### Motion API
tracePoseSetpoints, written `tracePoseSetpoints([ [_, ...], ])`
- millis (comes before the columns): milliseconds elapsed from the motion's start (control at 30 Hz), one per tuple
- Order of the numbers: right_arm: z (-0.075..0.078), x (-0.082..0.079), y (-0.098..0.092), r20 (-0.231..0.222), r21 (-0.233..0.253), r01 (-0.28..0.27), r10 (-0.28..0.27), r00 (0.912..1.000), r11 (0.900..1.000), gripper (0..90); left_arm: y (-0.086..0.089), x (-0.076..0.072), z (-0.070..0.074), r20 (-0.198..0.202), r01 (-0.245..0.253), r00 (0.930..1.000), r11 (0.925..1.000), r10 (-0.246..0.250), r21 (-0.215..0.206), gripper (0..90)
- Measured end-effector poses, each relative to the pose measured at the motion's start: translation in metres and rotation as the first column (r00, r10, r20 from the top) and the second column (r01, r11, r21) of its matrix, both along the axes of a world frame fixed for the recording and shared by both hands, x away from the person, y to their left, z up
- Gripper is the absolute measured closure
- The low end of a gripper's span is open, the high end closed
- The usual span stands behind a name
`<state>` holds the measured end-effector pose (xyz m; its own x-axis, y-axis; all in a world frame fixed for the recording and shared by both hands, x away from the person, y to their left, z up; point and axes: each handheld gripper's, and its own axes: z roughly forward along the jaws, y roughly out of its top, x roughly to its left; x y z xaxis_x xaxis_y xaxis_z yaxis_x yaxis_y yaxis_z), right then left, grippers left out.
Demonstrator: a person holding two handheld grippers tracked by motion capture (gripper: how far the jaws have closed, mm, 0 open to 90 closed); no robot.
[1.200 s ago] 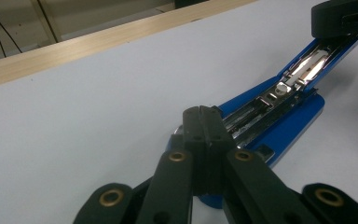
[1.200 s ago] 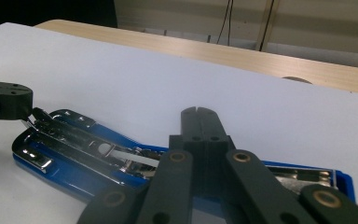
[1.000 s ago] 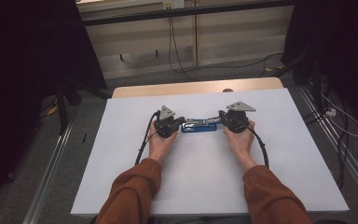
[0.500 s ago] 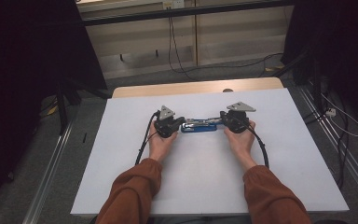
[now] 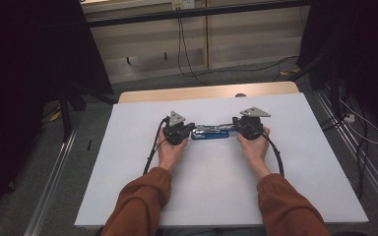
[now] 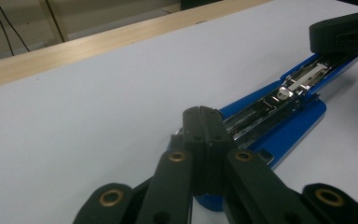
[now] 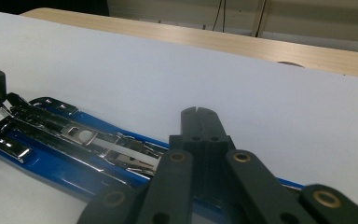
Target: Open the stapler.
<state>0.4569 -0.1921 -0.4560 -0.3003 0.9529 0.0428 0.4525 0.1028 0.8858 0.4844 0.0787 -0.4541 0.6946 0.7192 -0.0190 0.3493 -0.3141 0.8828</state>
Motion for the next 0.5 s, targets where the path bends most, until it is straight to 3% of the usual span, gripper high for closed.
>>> tracePoseSetpoints([
  [500, -0.0007, 0.0012, -0.0021, -0.018, 0.039, 0.000, 0.000, 0.9998, 0.999, 90.0, 0.0035, 0.0018, 0.0022, -0.012, 0.021, 0.9997, 0.9984, -0.022, -0.052, 88.3],
])
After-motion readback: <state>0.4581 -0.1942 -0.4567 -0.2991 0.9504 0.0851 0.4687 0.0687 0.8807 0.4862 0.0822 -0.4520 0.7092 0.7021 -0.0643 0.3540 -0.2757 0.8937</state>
